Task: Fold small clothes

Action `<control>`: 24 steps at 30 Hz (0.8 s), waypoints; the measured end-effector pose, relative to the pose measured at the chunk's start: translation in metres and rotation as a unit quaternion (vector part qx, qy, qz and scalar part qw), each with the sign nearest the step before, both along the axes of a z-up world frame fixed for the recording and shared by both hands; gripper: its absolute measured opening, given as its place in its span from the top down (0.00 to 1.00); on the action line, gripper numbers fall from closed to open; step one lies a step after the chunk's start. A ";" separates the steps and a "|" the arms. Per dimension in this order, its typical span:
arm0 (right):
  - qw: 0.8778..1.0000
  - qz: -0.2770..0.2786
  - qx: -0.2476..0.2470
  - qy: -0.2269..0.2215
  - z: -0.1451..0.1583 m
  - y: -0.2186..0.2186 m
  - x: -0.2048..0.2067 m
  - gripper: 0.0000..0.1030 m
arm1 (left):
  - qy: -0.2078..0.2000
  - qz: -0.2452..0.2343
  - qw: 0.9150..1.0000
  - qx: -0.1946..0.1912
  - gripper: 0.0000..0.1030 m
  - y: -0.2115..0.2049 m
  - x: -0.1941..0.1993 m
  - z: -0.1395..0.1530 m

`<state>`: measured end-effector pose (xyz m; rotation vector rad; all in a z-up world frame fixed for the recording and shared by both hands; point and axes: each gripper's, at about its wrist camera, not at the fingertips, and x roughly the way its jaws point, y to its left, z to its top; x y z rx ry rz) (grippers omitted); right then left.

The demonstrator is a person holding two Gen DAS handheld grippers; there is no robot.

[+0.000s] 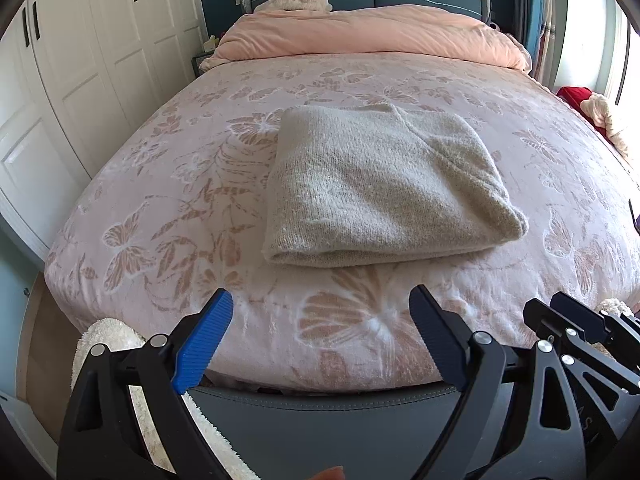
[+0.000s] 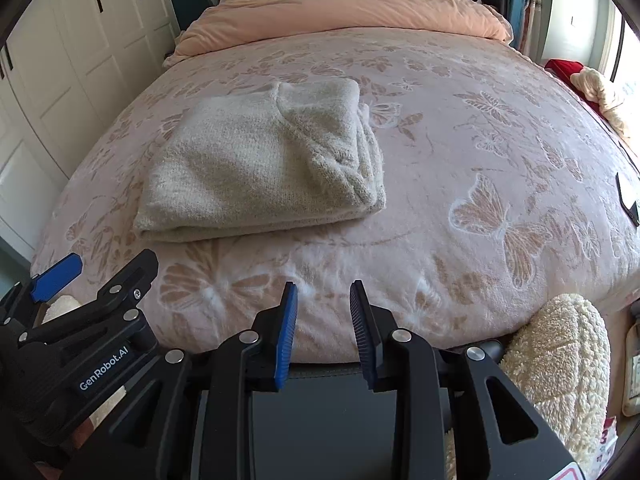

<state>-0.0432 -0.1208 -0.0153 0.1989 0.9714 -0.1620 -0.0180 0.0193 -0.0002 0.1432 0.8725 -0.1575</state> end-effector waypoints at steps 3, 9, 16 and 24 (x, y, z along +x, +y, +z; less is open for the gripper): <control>1.000 0.000 -0.001 0.001 0.000 0.002 0.000 0.71 | 0.001 -0.001 1.000 -0.001 0.15 -0.001 0.000 -0.002; 1.000 0.004 -0.008 0.000 0.001 0.010 0.000 0.71 | -0.005 -0.005 1.000 0.005 0.15 -0.007 -0.003 -0.003; 1.000 0.000 -0.013 -0.005 0.003 0.009 0.001 0.71 | -0.008 0.007 1.000 0.000 0.15 -0.006 -0.002 -0.002; 1.000 -0.001 -0.017 -0.005 0.003 0.011 0.003 0.71 | -0.009 0.016 1.000 -0.001 0.15 -0.004 -0.002 -0.002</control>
